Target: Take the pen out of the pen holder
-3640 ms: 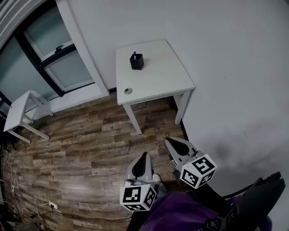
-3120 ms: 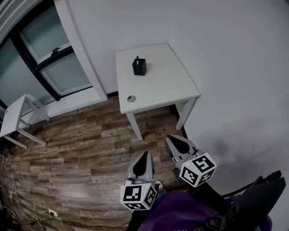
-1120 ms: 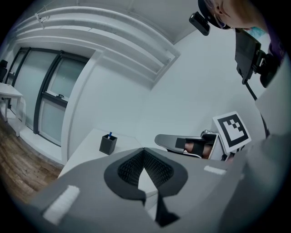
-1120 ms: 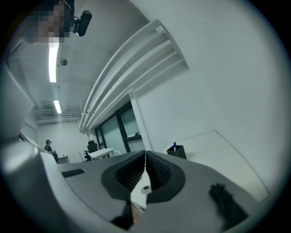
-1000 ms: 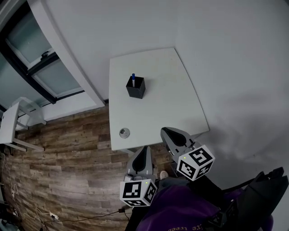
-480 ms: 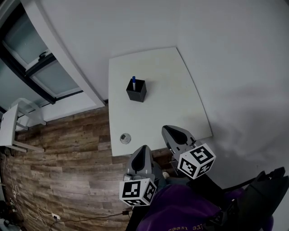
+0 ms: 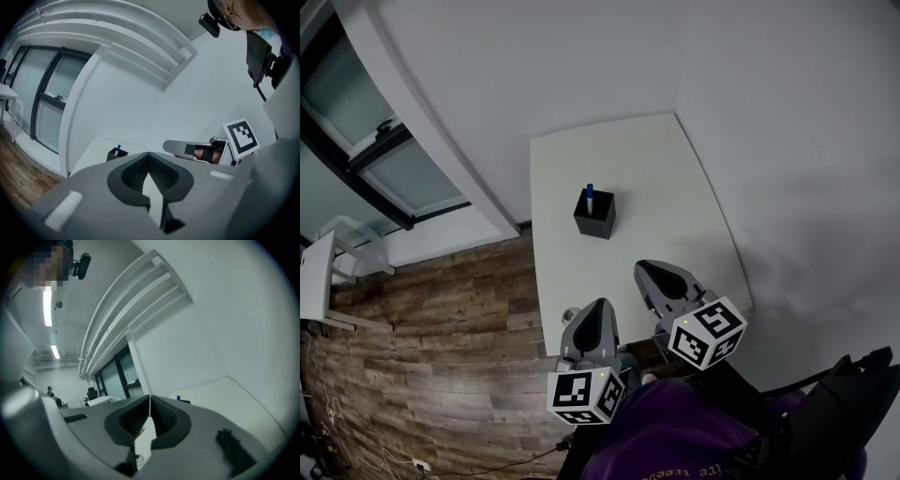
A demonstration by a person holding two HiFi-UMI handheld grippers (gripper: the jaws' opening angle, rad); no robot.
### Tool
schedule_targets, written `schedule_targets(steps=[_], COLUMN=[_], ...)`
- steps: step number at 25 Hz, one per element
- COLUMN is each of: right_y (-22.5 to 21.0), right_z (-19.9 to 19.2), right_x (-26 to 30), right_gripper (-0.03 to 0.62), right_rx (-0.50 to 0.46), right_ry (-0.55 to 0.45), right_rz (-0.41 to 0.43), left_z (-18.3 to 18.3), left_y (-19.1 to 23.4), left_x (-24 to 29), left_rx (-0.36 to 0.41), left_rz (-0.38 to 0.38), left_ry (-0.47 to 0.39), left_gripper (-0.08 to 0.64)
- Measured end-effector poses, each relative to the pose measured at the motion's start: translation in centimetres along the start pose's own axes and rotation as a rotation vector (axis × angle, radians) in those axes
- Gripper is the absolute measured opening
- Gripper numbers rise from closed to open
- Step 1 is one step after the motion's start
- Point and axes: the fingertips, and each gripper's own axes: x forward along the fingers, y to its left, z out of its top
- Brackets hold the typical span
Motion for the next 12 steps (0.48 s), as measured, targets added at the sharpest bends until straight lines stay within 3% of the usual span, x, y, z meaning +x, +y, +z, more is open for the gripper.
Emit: schedule_targets(steps=[4,12], right_y=[-0.5,-2.3], right_z=[0.0,-0.6], right_x=[2.9,8.1], right_gripper=[0.012,0.014], right_rx=[-0.016,-0.041], right_ry=[0.029,0.059], right_rz=[0.028,0.004], left_z=[0.9,1.9], left_y=[1.8,5.4], left_x=[2.2,5.5], left_rx=[-0.004,0.003], left_rz=[-0.004,-0.009], left_ry=[0.001,0.018], left_gripper=[0.006,0.006])
